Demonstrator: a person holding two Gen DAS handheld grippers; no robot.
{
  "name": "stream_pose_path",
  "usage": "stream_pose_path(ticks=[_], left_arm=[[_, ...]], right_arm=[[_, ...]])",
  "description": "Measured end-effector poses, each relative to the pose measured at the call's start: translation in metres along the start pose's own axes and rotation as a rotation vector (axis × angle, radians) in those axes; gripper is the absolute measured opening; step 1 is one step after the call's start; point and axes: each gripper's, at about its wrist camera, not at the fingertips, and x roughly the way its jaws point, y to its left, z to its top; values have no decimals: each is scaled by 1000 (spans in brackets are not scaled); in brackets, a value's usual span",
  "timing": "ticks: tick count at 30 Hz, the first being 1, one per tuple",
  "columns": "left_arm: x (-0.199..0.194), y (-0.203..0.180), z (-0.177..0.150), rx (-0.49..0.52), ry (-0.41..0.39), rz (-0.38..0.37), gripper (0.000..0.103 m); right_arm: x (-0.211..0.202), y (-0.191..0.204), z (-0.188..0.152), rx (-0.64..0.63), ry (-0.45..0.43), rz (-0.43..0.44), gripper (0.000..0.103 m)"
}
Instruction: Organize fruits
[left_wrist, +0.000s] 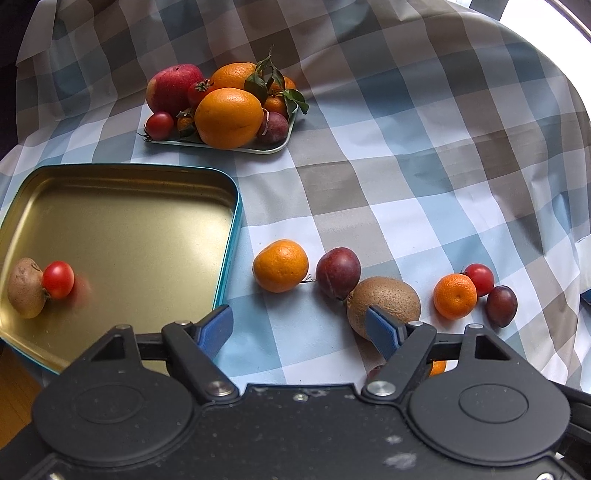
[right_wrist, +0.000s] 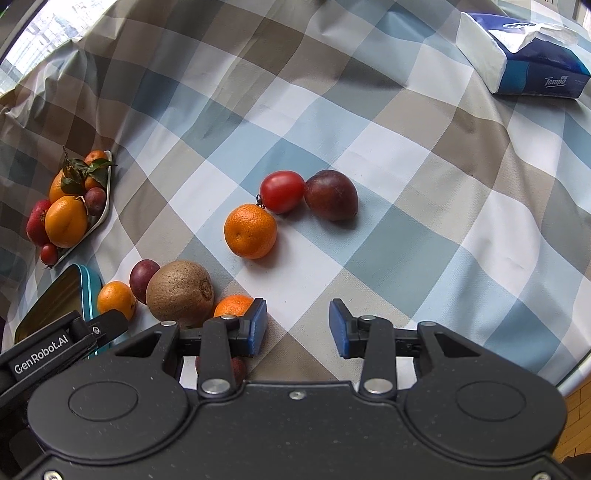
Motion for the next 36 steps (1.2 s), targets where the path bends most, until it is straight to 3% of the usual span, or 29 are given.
stream_pose_path(ticks=[6, 12, 17, 20, 26, 36], left_arm=[[-10, -2, -3, 18, -24, 11, 81], [-32, 3, 3, -19, 17, 31, 81], [-68, 5, 6, -50, -59, -3, 82], [-58, 7, 2, -24, -73, 4, 83], [-28, 16, 11, -59, 13, -34, 81], [-21, -7, 49, 55, -37, -7, 82]], right_arm=[[-2, 2, -1, -4, -2, 3, 48], [-9, 6, -1, 4, -5, 7, 48], [-18, 14, -3, -18, -28, 19, 48], [-22, 19, -5, -39, -44, 19, 48], [-20, 26, -8, -69, -56, 20, 48], [-11, 27, -11, -74, -44, 4, 48]])
